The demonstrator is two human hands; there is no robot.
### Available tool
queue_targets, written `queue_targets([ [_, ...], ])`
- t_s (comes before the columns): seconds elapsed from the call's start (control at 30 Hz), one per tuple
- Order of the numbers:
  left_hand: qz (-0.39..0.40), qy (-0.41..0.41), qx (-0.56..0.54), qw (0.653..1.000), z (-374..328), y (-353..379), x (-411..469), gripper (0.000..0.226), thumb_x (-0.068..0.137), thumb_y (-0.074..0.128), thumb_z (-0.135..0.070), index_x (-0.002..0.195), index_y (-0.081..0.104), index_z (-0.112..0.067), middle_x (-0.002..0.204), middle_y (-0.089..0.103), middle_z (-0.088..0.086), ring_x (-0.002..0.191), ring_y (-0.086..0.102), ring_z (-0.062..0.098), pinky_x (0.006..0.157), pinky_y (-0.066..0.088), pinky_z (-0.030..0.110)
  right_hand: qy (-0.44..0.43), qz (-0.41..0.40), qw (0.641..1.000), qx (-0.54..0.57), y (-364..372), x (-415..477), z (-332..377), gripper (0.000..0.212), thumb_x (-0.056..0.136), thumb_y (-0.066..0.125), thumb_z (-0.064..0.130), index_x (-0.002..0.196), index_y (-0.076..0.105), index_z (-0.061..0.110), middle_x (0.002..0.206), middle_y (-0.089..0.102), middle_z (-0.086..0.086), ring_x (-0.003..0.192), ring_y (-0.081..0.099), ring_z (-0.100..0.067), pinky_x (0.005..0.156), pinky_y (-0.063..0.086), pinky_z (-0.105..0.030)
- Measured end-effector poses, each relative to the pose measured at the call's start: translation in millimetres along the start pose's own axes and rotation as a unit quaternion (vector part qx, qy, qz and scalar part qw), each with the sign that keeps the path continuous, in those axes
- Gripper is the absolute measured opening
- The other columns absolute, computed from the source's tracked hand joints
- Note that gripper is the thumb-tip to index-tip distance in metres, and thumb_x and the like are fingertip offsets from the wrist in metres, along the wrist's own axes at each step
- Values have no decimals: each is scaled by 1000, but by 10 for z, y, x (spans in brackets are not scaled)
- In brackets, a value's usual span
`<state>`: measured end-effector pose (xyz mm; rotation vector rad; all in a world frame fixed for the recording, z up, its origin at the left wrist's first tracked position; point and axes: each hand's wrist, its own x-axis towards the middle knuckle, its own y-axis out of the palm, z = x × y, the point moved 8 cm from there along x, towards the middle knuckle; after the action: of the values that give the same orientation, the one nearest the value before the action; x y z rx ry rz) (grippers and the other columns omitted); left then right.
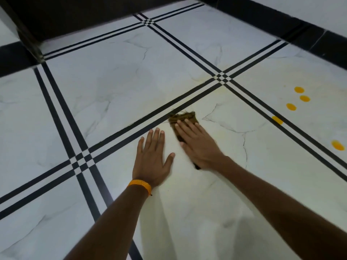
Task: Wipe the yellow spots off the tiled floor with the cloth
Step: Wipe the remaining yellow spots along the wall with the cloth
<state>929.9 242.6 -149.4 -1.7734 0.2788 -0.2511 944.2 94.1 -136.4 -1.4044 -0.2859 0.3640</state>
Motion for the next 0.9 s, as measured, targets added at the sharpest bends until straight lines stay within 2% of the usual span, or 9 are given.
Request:
queue_targets([
  [0.17, -10, 1, 4, 1000, -11, 4, 4, 76, 96, 23, -55, 157, 7, -13, 166, 3, 5, 153, -2, 20, 123, 7, 47, 210, -41, 977, -14, -175, 118, -1014, 68, 102, 8, 46, 161, 13, 12, 169, 14, -9, 157, 7, -29, 127, 10, -49],
  [0.23, -6, 0, 7, 1000, 1, 8, -8, 75, 96, 22, -55, 157, 7, -13, 166, 3, 5, 153, -2, 20, 123, 7, 47, 269, -54, 961, -14, -176, 353, -849, 65, 105, 11, 43, 161, 9, 10, 169, 11, -11, 157, 5, -30, 127, 6, -48],
  [0.37, 4, 9, 13, 1000, -1, 23, 13, 75, 97, 19, -56, 157, 5, -13, 166, 1, 5, 153, -4, 20, 123, 6, 47, 39, -10, 999, -22, -8, 230, 137, 63, 106, 12, 43, 162, 12, 16, 169, 11, -4, 157, 3, -24, 127, 3, -43],
  [0.43, -3, 8, 18, 1000, 2, 17, 6, 75, 97, 18, -56, 157, 6, -12, 166, 2, 6, 153, -3, 21, 123, 5, 47, -11, -1, 1000, -21, 0, -149, 13, 62, 105, 15, 46, 162, 15, 19, 169, 14, -1, 157, 6, -22, 127, 8, -44],
  [0.5, 0, 8, 9, 1000, -2, -2, -7, 76, 96, 18, -55, 157, 6, -12, 166, 2, 5, 153, -3, 21, 123, 5, 47, 97, -34, 994, -25, -129, -316, -676, 66, 103, 13, 47, 161, 19, 16, 167, 21, -7, 156, 13, -28, 125, 16, -50],
  [0.63, 1, 10, 9, 1000, -2, 2, -12, 76, 96, 18, -55, 157, 7, -12, 166, 4, 5, 153, -1, 21, 123, 6, 47, 322, -43, 946, -5, -224, -223, -1380, 69, 103, 10, 45, 161, 10, 9, 169, 11, -13, 156, 7, -32, 126, 5, -49],
  [0.7, 0, 8, 13, 1000, -7, -8, -7, 75, 95, 19, -54, 157, 8, -12, 166, 5, 6, 153, 0, 21, 123, 6, 47, 288, -62, 956, -7, -184, -119, -828, 70, 102, 9, 44, 160, 16, 6, 168, 17, -15, 156, 10, -33, 126, 7, -50],
  [0.8, -2, 15, 19, 1000, -4, -16, -4, 75, 95, 18, -54, 157, 10, -12, 165, 8, 7, 152, 4, 23, 123, 8, 48, 71, -26, 997, -1, 65, -417, 226, 66, 103, 15, 44, 160, 22, 11, 167, 23, -8, 156, 13, -28, 126, 11, -47],
  [0.9, -4, 21, 22, 1000, 4, -12, -16, 75, 95, 17, -54, 157, 10, -11, 165, 8, 8, 152, 5, 24, 123, 8, 48, 30, -16, 999, -8, 21, -972, -80, 61, 106, 26, 43, 160, 24, 15, 167, 23, -5, 156, 15, -25, 126, 13, -44],
])
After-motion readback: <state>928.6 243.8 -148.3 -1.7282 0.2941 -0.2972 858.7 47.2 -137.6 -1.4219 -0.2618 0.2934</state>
